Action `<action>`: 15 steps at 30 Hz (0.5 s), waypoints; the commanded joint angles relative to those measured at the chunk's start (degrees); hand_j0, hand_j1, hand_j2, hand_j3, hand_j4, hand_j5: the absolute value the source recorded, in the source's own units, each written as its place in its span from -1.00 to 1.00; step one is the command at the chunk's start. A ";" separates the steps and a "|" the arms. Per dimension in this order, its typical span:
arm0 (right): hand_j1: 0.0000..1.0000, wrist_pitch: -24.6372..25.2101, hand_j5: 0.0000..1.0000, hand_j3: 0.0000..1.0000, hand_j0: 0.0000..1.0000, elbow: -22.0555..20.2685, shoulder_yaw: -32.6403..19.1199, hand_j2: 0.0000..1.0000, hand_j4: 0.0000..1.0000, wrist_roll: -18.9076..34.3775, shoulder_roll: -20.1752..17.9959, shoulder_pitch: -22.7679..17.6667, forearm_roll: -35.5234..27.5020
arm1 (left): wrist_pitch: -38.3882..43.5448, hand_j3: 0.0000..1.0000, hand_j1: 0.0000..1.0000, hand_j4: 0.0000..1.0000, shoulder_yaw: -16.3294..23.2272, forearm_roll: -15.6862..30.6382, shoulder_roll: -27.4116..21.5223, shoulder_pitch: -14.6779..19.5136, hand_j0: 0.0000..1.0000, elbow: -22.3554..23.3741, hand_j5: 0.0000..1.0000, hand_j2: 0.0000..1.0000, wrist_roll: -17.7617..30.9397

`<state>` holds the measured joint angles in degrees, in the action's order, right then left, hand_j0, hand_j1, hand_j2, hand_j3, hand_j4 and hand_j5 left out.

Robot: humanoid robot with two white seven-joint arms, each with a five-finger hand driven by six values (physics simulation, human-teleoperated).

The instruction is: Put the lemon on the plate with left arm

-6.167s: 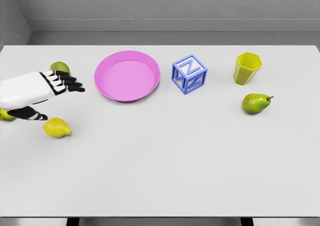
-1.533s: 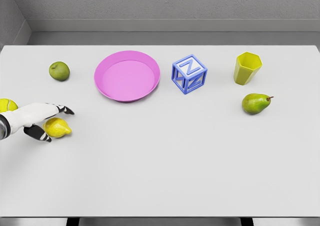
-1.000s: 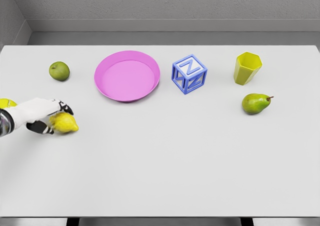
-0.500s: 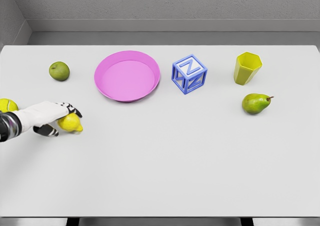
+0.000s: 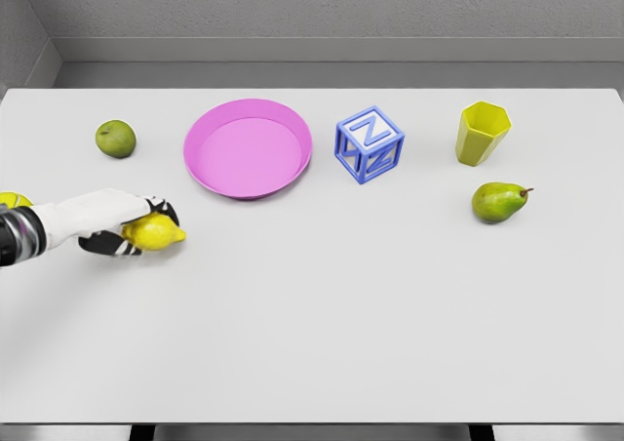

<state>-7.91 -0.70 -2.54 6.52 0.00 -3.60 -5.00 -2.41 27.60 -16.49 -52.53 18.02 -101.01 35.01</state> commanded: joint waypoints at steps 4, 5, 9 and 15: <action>1.00 0.00 1.00 1.00 1.00 0.00 -0.01 1.00 1.00 -0.01 0.00 0.00 -0.01 | -0.31 0.11 0.11 0.11 -0.26 2.43 0.14 1.05 0.11 0.02 0.11 0.11 -0.01; 1.00 0.00 1.00 1.00 1.00 0.00 -0.01 1.00 1.00 0.08 0.00 0.00 -0.01 | -0.23 0.11 0.11 0.11 -0.26 2.43 0.76 1.23 0.11 0.02 0.11 0.11 -0.01; 1.00 0.00 1.00 1.00 1.00 0.00 -0.01 1.00 1.00 -0.01 0.00 0.00 -0.01 | -0.23 0.11 0.11 0.11 -0.18 4.01 2.69 3.16 0.11 0.11 0.11 0.11 -0.01; 1.00 0.00 1.00 1.00 1.00 0.00 -0.01 1.00 1.00 0.08 0.00 0.00 -0.01 | 0.83 0.11 0.11 0.11 -0.18 4.19 7.35 11.15 0.11 0.20 0.11 0.11 -0.01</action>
<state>-7.91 -0.70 -2.54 6.52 0.00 -3.60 -5.01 -1.98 27.49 -12.79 -46.90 31.17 -100.80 35.11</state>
